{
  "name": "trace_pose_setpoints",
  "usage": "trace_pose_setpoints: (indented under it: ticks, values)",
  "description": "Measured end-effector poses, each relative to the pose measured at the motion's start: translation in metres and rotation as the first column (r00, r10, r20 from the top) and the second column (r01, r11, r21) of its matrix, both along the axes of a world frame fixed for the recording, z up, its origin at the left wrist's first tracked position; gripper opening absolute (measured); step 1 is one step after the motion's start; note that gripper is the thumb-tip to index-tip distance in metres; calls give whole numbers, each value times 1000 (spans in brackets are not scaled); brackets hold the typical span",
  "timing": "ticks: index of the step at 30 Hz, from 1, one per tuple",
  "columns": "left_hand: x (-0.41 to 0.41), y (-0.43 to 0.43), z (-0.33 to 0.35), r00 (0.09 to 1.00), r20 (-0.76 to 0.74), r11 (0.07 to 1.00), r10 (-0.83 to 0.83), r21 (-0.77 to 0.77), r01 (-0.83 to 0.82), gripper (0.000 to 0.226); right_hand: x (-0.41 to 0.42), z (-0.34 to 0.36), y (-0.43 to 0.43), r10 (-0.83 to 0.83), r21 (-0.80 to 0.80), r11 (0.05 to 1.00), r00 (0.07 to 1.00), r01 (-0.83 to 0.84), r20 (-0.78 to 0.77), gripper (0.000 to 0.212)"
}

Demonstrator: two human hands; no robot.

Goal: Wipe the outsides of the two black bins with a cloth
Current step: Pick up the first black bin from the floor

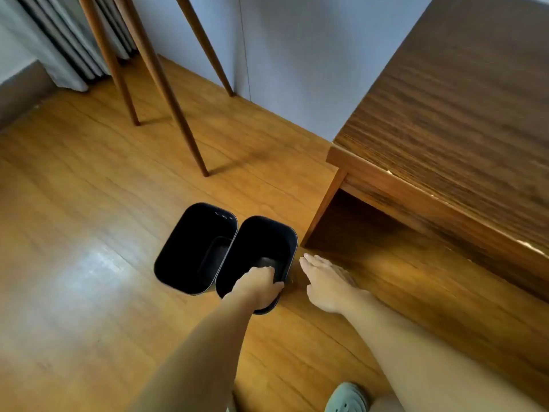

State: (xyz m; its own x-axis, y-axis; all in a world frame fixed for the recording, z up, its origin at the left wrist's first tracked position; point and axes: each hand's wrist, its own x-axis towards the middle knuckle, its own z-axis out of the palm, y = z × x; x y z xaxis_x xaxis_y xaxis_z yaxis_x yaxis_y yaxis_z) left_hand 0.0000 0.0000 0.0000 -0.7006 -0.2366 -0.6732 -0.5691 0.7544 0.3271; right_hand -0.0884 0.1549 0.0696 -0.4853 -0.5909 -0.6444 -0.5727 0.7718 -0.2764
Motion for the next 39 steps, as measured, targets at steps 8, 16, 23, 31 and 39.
trace_pose_setpoints:
  ticks: [8,16,23,31,39]
  values:
    - [-1,29,-20,999,-7,999,42,-29,-42,32,5,-12,19,-8,-1,1000,1000,8,-17,68]
    - [8,26,-1,997,-48,985,61,-156,-68,16,6,-5,31,-26,-38,999,999,25,-25,71]
    - [13,-10,44,997,-59,997,49,64,-45,30,14,36,37,-52,-114,992,999,50,-14,71]
    - [37,-2,136,989,-121,965,-88,236,114,39,36,96,72,-106,-235,968,992,86,-71,73]
    - [64,7,222,957,-274,979,-92,151,137,36,72,146,107,-197,-444,891,961,92,-196,69]
